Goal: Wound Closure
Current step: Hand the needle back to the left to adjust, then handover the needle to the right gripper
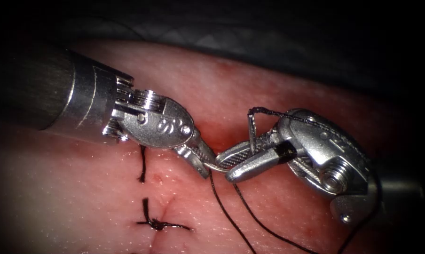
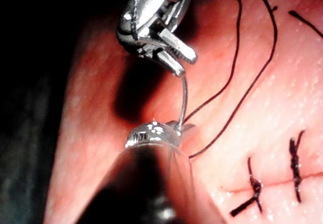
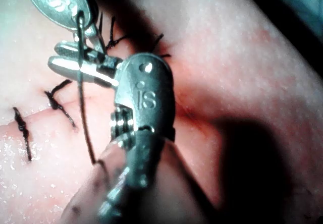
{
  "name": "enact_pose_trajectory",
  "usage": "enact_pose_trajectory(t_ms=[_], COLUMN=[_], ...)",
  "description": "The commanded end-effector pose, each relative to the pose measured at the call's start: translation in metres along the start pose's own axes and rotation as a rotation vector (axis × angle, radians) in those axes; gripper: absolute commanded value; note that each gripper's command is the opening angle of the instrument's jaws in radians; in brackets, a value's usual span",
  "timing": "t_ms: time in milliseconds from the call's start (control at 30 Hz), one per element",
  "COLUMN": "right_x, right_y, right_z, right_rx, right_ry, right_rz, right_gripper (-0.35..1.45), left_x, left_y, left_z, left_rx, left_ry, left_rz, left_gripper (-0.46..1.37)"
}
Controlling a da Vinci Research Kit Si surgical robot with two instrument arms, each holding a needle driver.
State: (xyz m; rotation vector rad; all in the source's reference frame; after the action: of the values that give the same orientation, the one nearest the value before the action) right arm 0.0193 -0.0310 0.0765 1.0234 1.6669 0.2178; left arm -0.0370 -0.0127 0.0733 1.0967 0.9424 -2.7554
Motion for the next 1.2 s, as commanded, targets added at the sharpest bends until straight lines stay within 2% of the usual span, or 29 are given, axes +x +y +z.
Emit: enact_pose_trajectory(t_ms=[33,100,167,200,233,300,367,500,600,733,900,1067,1100,1200], right_x=[0.0001,0.0001,0.0001,0.0001,0.0001,0.0002,0.0002,0.0002,0.0003,0.0005,0.0017,0.0035,0.0042,0.0055], right_y=[0.0000,0.0001,0.0002,0.0003,0.0004,0.0007,0.0010,0.0015,0.0019,0.0022,0.0034,0.0040,0.0038,0.0031], right_z=[-0.0001,-0.0001,-0.0002,-0.0003,-0.0004,-0.0006,-0.0010,-0.0022,-0.0040,-0.0072,-0.0115,-0.0147,-0.0155,-0.0165], right_rx=[-0.003,-0.005,-0.007,-0.009,-0.010,-0.013,-0.018,-0.032,-0.075,-0.206,-0.374,-0.525,-0.571,-0.638], right_ry=[0.001,0.002,0.003,0.003,0.004,0.004,0.004,0.004,-0.001,-0.023,-0.055,-0.097,-0.111,-0.131], right_rz=[0.000,0.000,0.000,-0.001,-0.001,-0.001,0.000,-0.017,-0.074,-0.183,-0.240,-0.290,-0.300,-0.302], right_gripper=[-0.35,-0.35,0.10,0.62,0.86,1.03,1.11,1.13,1.11,1.05,1.01,0.96,0.95,0.94], left_x=[0.0001,0.0000,0.0000,0.0000,0.0000,0.0001,0.0001,0.0000,-0.0002,-0.0007,-0.0011,-0.0010,-0.0011,-0.0012], left_y=[-0.0001,-0.0001,-0.0001,-0.0001,-0.0002,-0.0003,-0.0003,-0.0003,-0.0002,0.0002,0.0006,0.0006,0.0007,0.0010], left_z=[-0.0001,-0.0002,-0.0003,-0.0003,-0.0004,-0.0006,-0.0008,-0.0010,-0.0013,-0.0016,-0.0019,-0.0018,-0.0016,-0.0011], left_rx=[-0.017,-0.021,-0.016,-0.011,0.002,0.020,0.030,0.053,0.079,0.114,0.174,0.267,0.292,0.320], left_ry=[-0.009,-0.017,-0.019,-0.021,-0.026,-0.033,-0.037,-0.036,-0.017,0.005,0.007,0.016,0.016,0.011], left_rz=[-0.017,-0.022,-0.027,-0.033,-0.038,-0.044,-0.056,-0.084,-0.118,-0.163,-0.221,-0.355,-0.405,-0.459], left_gripper=[-0.35,-0.35,-0.35,-0.35,-0.35,-0.35,-0.35,-0.35,-0.35,-0.35,-0.35,-0.35,-0.35,-0.35])
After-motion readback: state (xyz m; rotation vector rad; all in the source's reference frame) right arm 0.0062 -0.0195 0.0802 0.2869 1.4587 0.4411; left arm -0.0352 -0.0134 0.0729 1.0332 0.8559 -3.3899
